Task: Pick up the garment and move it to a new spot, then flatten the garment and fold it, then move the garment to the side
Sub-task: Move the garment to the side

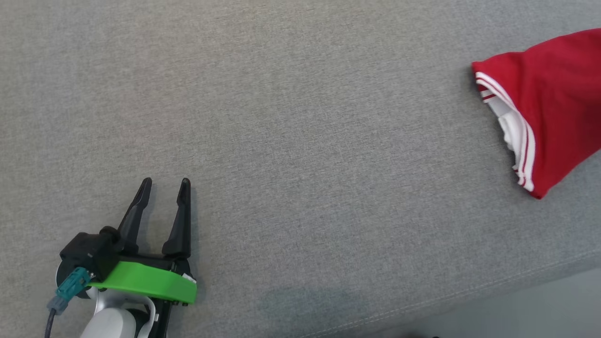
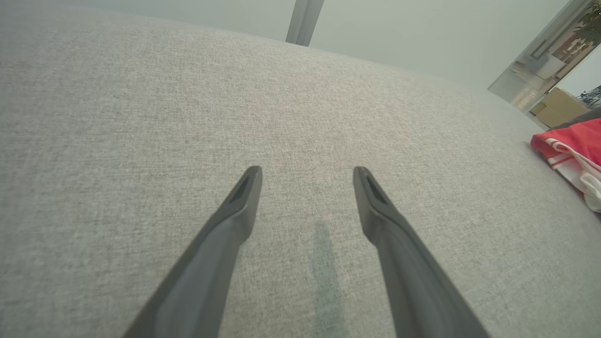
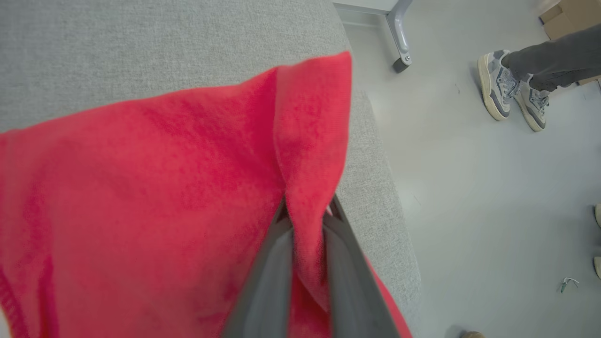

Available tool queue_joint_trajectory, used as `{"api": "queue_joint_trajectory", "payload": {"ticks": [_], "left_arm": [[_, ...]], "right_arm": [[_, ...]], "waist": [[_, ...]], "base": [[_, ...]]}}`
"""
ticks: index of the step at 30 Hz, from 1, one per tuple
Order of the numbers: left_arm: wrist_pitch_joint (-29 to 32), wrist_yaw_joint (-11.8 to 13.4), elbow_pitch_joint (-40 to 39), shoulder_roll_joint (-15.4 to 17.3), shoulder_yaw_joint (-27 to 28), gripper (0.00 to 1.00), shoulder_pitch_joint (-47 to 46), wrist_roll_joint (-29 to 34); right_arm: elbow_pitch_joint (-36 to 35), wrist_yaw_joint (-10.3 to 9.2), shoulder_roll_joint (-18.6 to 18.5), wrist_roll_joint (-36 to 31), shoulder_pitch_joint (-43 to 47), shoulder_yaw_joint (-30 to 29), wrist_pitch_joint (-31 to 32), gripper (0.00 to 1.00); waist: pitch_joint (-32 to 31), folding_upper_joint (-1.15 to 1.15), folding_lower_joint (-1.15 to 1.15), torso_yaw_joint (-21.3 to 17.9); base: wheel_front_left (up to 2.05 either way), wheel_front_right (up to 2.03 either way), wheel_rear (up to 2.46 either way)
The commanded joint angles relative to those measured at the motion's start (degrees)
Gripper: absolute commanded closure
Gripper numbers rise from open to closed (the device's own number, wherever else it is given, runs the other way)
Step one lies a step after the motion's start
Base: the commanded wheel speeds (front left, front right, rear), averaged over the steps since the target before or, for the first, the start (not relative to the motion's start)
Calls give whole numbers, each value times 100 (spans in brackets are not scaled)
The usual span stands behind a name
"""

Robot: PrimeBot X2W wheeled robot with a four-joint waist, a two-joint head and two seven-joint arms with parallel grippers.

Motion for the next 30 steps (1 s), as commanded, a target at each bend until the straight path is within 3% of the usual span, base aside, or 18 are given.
{"api": "queue_joint_trajectory", "payload": {"ticks": [1, 7, 15, 16, 17, 18, 24, 30], "left_arm": [[-32, 25, -18, 22, 29, 0, -43, 3], [-75, 46, -31, 44, 40, 0, -19, -20], [-27, 53, -84, 112, 43, 0, -107, -11], [-28, 61, -93, 121, 49, 0, -112, -13], [-25, 73, -99, 131, 57, 0, -107, -12], [-22, 75, -101, 142, 60, 0, -99, -12], [-58, 100, -51, 154, 74, 0, -10, -41], [-171, 88, 74, 44, 52, 0, 118, -104]], "right_arm": [[133, -7, -76, -155, -127, -98, -15, 100], [636, -8, -167, -729, -267, -594, -96, 100], [954, -9, 9, -1580, -238, -1484, -361, 100], [982, -9, 66, -1722, -207, -1669, -407, 70], [990, -9, 90, -1890, -184, -1877, -477, 12], [997, -9, 122, -2091, -152, -2093, -526, 0], [785, -8, 532, -3070, 78, -3130, -729, 0], [208, -8, 1099, -3229, 280, -3534, -1381, 0]], "waist": [[133, 0, 0, 256], [238, 0, 0, 392], [393, 0, 0, 456], [408, 0, 0, 461], [422, 0, 0, 465], [428, 0, 0, 471], [232, 0, 0, 482], [-218, 0, 0, 484]], "base": [[0, 0, 0], [0, 0, 0], [0, 0, 0], [0, 0, 0], [0, 0, 0], [0, 0, 0], [0, 0, 0], [0, 0, 0]]}}
